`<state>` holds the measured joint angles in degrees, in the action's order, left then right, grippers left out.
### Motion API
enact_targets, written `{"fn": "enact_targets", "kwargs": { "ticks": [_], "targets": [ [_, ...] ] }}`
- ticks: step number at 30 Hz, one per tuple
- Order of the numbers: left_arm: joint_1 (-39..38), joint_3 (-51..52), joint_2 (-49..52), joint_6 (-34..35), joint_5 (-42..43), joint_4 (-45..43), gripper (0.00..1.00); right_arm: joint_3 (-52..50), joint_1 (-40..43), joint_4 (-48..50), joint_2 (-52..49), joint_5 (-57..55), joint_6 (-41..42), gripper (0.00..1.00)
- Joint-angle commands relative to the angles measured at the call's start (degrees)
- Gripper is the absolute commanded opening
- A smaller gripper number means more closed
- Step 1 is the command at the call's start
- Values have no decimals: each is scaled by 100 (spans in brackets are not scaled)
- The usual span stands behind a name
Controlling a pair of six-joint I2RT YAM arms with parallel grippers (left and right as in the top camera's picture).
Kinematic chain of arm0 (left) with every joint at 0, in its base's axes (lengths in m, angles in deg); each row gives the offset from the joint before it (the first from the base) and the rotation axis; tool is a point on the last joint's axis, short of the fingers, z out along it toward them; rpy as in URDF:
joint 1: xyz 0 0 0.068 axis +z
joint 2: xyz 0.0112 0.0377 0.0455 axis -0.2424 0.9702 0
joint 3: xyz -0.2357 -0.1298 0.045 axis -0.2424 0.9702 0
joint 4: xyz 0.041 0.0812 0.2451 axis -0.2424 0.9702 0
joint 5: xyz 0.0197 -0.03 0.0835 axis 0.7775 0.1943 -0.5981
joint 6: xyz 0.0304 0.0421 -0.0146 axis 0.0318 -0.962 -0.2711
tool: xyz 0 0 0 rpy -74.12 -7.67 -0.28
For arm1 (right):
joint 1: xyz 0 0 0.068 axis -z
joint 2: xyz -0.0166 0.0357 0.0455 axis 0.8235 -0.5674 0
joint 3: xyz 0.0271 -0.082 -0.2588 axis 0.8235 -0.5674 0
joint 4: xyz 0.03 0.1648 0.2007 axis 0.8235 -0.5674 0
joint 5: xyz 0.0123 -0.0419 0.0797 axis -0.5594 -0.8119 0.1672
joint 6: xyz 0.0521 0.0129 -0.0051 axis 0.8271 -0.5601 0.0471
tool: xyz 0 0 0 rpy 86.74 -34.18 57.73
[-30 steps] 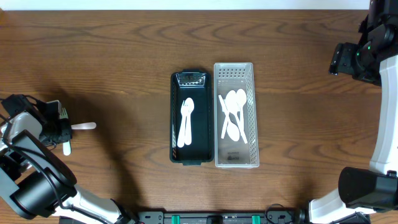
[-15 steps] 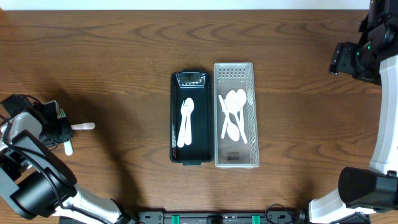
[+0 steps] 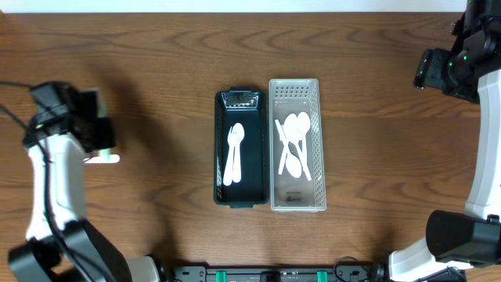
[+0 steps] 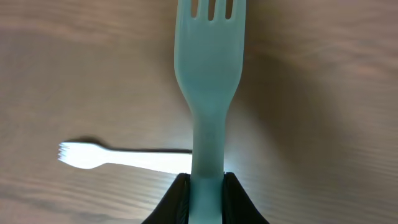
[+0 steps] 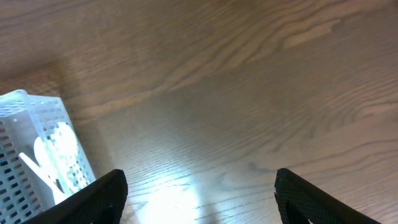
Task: Pack container
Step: 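Place the fork into the green basket beside the spoons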
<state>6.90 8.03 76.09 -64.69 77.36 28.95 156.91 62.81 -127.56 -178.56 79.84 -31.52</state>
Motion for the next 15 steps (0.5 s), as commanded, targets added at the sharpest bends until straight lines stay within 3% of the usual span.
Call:
{"fn": "enact_targets", "kwargs": {
  "ticks": [1, 8, 15],
  "targets": [
    [-728, -367, -459, 627, -2, 225, 6, 4, 48, 4, 81, 39, -87, 79],
    [-2575, -1005, -960, 1443, 0, 448, 6, 4, 48, 0, 81, 39, -175, 79],
    [-4118, -1093, -697, 2389, 0, 472, 6, 4, 48, -24, 81, 39, -173, 79]
  ]
}}
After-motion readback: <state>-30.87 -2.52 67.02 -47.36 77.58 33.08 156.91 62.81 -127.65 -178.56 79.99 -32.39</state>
